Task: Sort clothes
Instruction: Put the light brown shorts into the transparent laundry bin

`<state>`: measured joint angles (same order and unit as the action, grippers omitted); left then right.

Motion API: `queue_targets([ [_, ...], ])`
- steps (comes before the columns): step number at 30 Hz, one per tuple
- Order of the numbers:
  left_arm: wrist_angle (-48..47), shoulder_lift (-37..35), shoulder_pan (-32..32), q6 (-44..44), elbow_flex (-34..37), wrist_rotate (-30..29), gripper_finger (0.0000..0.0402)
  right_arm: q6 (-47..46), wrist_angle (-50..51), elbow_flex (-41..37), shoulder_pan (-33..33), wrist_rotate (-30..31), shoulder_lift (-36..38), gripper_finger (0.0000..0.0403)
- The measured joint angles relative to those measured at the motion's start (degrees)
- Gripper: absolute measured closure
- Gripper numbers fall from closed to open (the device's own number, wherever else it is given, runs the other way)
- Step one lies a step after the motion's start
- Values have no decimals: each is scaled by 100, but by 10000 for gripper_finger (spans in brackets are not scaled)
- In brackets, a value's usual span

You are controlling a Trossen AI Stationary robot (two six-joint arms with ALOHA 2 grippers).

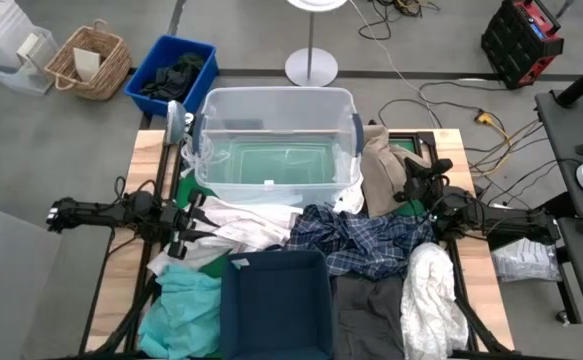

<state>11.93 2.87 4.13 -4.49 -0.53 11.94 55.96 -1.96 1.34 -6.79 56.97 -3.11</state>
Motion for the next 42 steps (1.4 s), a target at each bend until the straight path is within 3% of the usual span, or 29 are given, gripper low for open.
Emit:
queue_targets([
  [9,1349,0,1,3033,-1,-6,323,0,1,-2,2,0,0,390],
  [16,2416,0,1,2957,-2,-149,323,-238,-89,-2,1,0,1,390],
  [27,2341,65,1,2260,-476,-256,323,-712,-284,-2,2,-96,-1,390],
  [29,2330,83,1,2140,-527,-256,323,-914,-364,-2,0,-572,1,390],
  [35,2307,122,1,2000,-536,-322,323,-2820,-606,-2,0,-3292,1,390],
  [38,2305,130,0,1995,-536,-407,323,-3425,-603,-2,2,-3862,-14,390],
  [42,2305,129,1,1998,-536,-409,323,-3882,-603,-2,2,-3944,-14,390],
])
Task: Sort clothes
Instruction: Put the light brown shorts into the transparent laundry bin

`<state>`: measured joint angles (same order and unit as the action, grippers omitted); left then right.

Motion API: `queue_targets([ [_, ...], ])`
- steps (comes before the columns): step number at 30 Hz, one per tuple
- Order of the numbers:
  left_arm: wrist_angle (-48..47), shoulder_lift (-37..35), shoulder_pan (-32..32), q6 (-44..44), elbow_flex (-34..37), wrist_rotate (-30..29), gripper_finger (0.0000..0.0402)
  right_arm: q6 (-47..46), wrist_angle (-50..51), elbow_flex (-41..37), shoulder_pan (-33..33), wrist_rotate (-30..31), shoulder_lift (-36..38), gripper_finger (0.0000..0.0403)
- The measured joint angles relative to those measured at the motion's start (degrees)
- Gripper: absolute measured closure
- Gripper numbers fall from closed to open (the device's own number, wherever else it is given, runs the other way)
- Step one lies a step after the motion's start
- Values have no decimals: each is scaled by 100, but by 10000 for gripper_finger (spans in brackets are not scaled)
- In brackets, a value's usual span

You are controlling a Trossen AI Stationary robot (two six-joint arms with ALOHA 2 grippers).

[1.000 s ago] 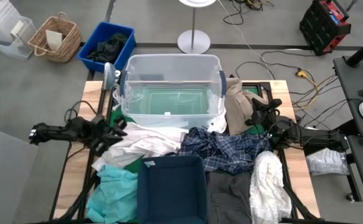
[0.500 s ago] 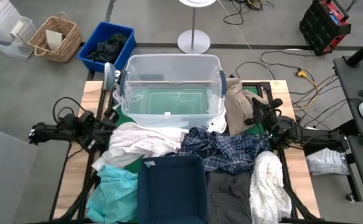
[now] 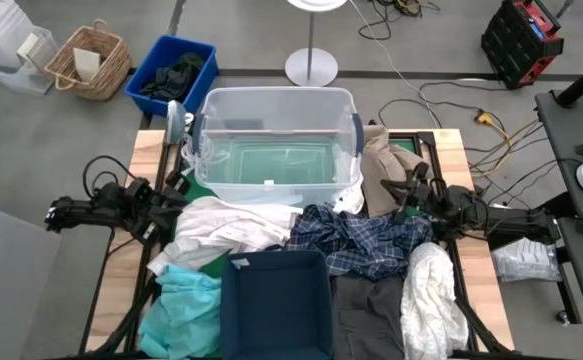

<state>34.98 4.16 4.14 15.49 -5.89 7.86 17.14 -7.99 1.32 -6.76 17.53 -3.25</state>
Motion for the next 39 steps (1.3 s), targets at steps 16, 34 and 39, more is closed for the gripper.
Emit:
queue_targets([
  [16,706,0,0,133,-9,-363,323,-1647,-1469,198,-2,205,7,390],
  [34,-418,940,-2,-1257,-1872,-800,323,-3698,3332,4437,-2,1799,-1772,390],
  [39,-1353,1406,-2,-1325,-2681,-798,323,-4065,4535,5457,-2,1773,-2474,390],
])
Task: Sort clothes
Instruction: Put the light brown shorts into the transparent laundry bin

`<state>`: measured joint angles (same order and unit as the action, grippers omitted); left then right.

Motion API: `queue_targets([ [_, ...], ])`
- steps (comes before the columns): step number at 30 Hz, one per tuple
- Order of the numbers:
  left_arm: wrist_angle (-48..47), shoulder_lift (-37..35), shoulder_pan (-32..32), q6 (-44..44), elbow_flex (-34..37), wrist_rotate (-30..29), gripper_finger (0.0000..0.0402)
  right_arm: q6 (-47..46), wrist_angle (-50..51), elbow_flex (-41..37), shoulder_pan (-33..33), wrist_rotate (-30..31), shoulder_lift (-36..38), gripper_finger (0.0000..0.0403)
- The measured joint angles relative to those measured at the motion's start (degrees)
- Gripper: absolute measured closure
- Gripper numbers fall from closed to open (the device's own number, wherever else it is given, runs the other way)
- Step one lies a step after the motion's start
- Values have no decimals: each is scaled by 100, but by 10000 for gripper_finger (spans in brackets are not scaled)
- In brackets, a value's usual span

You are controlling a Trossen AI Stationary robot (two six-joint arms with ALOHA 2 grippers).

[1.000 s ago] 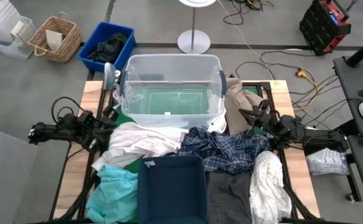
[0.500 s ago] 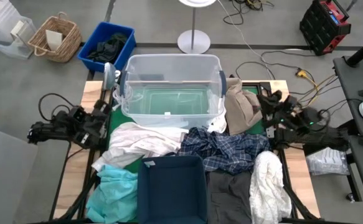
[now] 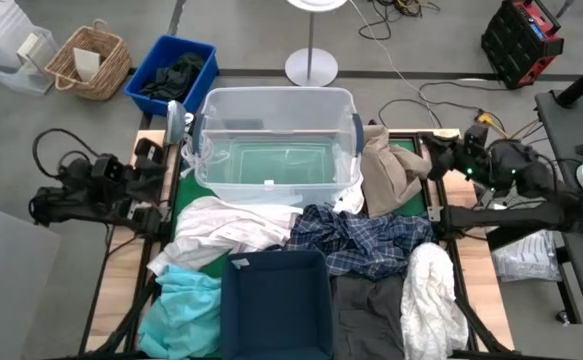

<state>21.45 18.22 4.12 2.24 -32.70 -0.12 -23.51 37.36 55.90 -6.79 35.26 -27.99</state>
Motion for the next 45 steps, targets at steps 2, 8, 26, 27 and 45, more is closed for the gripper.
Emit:
queue_targets([
  [2,-397,185,0,-6,-301,0,323,-104,358,383,0,-136,-248,390],
  [8,-1939,671,2,-4,-1177,0,323,-400,1852,1485,2,-226,-863,390],
  [26,-3133,1429,2,294,-2047,-83,323,-3221,4558,2033,-11,229,-1338,390],
  [27,-3101,1460,2,348,-2049,-83,323,-3142,4504,2033,-11,230,-1345,390],
  [45,-2540,2265,0,2436,-2086,-574,323,-3243,4303,1637,-13,-669,-2199,390],
])
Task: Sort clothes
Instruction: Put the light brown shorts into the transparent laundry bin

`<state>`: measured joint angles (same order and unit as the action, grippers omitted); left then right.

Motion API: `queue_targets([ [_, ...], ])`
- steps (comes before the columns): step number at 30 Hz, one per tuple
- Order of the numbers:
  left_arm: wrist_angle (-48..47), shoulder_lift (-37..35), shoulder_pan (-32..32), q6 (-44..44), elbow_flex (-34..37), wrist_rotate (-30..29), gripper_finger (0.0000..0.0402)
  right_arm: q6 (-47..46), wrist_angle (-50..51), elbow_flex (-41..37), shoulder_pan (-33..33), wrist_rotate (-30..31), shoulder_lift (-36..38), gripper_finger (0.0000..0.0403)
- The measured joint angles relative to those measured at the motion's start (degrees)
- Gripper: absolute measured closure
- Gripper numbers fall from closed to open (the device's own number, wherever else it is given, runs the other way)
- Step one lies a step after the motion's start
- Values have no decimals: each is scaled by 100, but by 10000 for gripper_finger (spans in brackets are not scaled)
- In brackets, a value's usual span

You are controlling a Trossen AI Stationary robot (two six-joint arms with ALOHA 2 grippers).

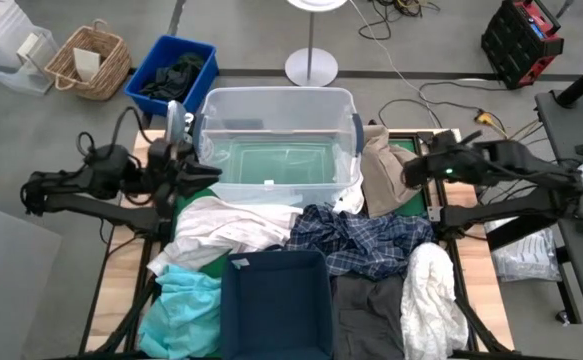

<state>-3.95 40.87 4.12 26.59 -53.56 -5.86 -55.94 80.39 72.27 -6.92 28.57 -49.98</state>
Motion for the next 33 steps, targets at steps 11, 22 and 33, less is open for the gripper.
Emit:
queue_targets([
  [11,119,19,2,58,-96,-114,323,-464,-67,-1046,-72,-414,28,326],
  [22,102,-51,2,-140,-732,-119,323,1358,-1891,-2656,-149,-150,395,184],
  [33,33,-101,2,-367,-1025,-162,323,1589,-2747,-3583,-377,52,286,156],
])
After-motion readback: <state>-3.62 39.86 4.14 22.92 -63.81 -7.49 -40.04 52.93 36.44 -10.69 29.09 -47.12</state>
